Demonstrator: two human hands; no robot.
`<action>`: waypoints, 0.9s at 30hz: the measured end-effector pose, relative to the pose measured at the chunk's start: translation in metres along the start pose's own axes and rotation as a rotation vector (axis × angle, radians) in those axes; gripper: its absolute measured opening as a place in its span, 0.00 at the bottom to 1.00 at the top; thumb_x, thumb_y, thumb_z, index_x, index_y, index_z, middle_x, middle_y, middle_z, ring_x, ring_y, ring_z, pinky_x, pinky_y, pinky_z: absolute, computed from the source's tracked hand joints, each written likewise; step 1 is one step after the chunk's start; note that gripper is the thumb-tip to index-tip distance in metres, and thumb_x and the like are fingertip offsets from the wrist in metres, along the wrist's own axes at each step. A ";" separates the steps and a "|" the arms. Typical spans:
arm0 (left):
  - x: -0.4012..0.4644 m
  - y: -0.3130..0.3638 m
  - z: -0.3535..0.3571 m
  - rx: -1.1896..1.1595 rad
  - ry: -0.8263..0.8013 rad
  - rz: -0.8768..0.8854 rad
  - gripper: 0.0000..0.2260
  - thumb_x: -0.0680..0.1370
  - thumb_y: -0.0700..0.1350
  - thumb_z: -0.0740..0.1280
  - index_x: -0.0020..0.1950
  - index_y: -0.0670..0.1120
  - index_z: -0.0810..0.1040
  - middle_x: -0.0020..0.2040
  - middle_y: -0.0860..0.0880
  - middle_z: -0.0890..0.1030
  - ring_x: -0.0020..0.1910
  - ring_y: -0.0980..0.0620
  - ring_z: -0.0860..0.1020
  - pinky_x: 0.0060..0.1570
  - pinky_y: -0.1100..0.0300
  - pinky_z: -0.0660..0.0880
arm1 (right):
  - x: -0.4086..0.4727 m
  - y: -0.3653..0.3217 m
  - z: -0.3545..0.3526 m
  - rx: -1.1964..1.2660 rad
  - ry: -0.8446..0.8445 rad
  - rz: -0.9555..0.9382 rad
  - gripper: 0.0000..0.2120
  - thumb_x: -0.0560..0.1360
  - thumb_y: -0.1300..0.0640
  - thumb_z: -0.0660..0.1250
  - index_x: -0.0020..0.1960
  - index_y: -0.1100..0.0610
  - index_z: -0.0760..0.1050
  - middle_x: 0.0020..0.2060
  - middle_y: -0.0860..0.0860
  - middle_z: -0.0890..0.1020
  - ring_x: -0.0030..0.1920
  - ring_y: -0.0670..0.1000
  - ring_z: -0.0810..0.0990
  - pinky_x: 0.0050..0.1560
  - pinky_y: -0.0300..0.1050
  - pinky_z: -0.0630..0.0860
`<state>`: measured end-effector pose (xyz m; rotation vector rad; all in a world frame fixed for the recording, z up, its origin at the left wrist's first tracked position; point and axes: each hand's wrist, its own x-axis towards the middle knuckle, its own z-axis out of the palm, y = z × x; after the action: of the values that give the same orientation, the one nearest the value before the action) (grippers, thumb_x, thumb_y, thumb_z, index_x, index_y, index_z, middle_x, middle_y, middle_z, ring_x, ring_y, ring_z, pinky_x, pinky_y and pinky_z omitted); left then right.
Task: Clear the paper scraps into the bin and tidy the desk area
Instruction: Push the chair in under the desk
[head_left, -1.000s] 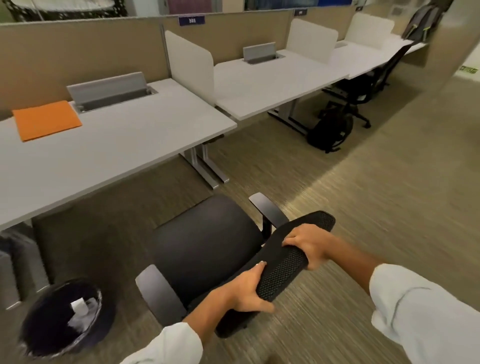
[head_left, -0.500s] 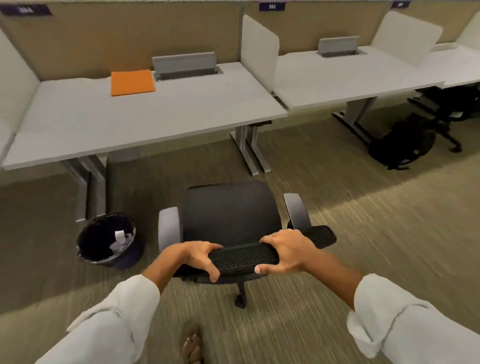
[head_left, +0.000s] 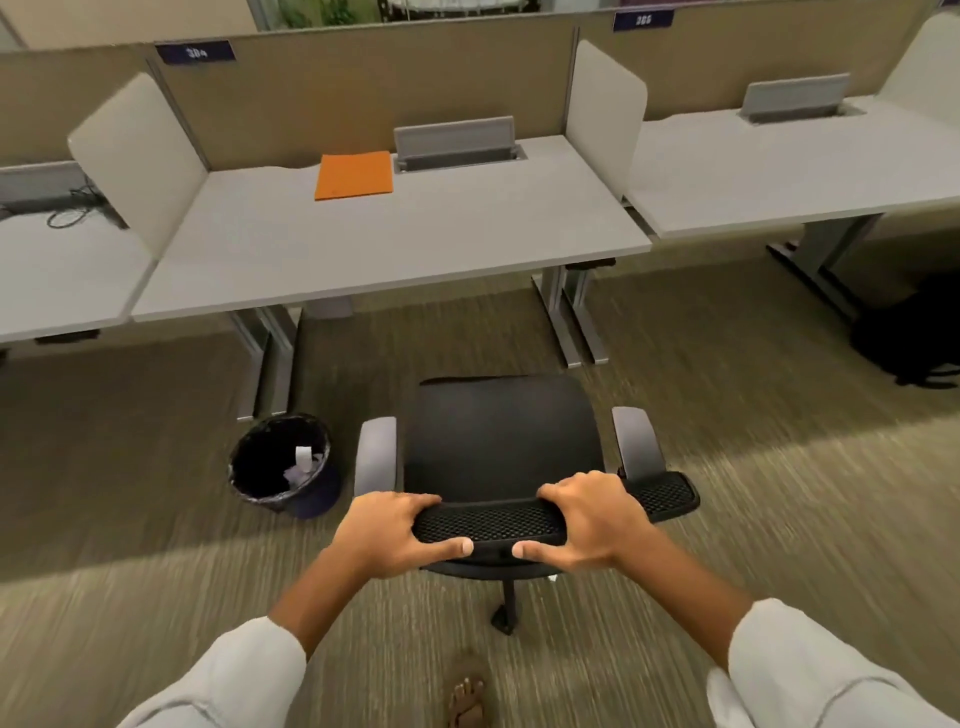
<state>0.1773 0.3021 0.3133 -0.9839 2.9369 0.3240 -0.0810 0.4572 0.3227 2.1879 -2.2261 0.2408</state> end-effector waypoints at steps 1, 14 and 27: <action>-0.002 -0.001 0.003 0.005 0.071 0.001 0.44 0.65 0.84 0.50 0.67 0.57 0.78 0.52 0.59 0.85 0.50 0.58 0.82 0.44 0.62 0.75 | 0.005 0.001 0.001 -0.001 0.000 -0.002 0.37 0.64 0.15 0.49 0.36 0.48 0.73 0.30 0.46 0.78 0.30 0.50 0.76 0.32 0.45 0.70; 0.081 -0.057 -0.030 0.025 0.069 -0.059 0.44 0.63 0.85 0.50 0.58 0.55 0.82 0.41 0.56 0.85 0.41 0.54 0.81 0.36 0.60 0.73 | 0.110 0.027 0.003 0.003 -0.038 0.242 0.48 0.60 0.12 0.44 0.47 0.49 0.83 0.30 0.47 0.80 0.37 0.52 0.81 0.36 0.45 0.76; 0.180 -0.130 -0.043 0.020 0.009 -0.055 0.49 0.63 0.85 0.49 0.67 0.53 0.78 0.40 0.55 0.81 0.40 0.54 0.78 0.35 0.62 0.69 | 0.207 0.079 0.002 -0.072 -0.163 0.168 0.53 0.64 0.15 0.37 0.62 0.49 0.79 0.40 0.48 0.84 0.44 0.51 0.83 0.44 0.48 0.79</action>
<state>0.1129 0.0849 0.3141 -1.0643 2.9093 0.2891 -0.1644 0.2519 0.3369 2.0556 -2.4640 -0.0178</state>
